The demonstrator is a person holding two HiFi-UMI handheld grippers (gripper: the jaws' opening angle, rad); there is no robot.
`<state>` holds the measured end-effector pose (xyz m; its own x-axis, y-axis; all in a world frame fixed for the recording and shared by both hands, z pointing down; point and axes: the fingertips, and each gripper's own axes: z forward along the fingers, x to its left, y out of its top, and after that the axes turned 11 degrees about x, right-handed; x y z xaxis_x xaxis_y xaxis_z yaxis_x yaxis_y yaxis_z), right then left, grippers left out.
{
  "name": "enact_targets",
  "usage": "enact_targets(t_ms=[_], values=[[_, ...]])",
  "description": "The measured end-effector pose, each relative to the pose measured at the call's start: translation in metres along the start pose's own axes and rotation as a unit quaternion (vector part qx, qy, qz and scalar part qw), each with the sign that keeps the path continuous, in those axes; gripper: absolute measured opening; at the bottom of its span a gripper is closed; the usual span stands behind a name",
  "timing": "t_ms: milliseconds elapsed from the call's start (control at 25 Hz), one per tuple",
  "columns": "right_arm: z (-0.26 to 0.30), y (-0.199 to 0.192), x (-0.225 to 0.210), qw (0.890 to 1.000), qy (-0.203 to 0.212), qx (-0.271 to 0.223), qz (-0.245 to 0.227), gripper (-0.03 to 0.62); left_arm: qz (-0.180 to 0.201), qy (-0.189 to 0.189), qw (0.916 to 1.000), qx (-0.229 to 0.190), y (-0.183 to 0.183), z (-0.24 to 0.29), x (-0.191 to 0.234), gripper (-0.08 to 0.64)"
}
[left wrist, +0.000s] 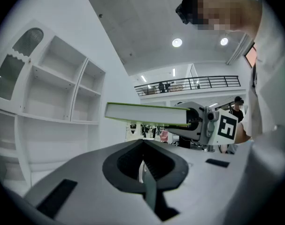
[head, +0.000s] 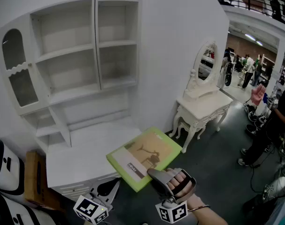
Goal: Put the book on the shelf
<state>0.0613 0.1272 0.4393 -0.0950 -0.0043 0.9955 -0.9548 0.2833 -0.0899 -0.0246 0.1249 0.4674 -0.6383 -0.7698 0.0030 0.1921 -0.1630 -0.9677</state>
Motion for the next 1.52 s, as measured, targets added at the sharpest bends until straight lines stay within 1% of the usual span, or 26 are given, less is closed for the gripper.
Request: enact_targets(t_ms=[240, 440, 680, 760, 920, 1080, 1240, 1400, 1520], values=[[-0.016, 0.002, 0.002, 1.000, 0.003, -0.007, -0.021, 0.152, 0.012, -0.001, 0.9999, 0.000, 0.005, -0.006, -0.018, 0.008], [-0.019, 0.004, 0.004, 1.000, 0.006, -0.011, -0.023, 0.152, 0.020, -0.003, 0.9998, 0.002, 0.007, -0.004, -0.028, 0.008], [-0.016, -0.005, 0.002, 0.999, 0.025, -0.013, -0.017, 0.152, 0.026, -0.002, 0.9996, 0.007, 0.011, 0.000, -0.034, 0.008], [-0.015, -0.005, 0.001, 0.999, 0.030, -0.016, -0.006, 0.152, 0.024, -0.001, 0.9997, 0.005, 0.013, 0.000, -0.035, 0.008], [-0.010, -0.004, -0.003, 0.999, 0.026, -0.025, 0.012, 0.152, 0.024, 0.001, 0.9997, 0.010, 0.010, 0.002, -0.035, 0.008], [0.000, -0.002, -0.008, 0.999, 0.018, -0.032, 0.017, 0.152, 0.023, 0.011, 0.9996, 0.014, 0.008, -0.002, -0.024, 0.008], [0.017, 0.002, -0.014, 0.999, 0.017, -0.034, 0.024, 0.152, 0.019, 0.016, 0.9996, 0.015, 0.010, -0.002, -0.004, 0.008], [0.043, 0.005, -0.016, 0.999, 0.020, -0.026, 0.018, 0.152, 0.021, 0.003, 0.9997, 0.009, 0.014, 0.010, 0.022, 0.008], [0.063, 0.004, -0.021, 1.000, 0.018, -0.011, 0.008, 0.152, 0.023, -0.012, 0.9997, 0.001, 0.019, 0.024, 0.042, 0.008]])
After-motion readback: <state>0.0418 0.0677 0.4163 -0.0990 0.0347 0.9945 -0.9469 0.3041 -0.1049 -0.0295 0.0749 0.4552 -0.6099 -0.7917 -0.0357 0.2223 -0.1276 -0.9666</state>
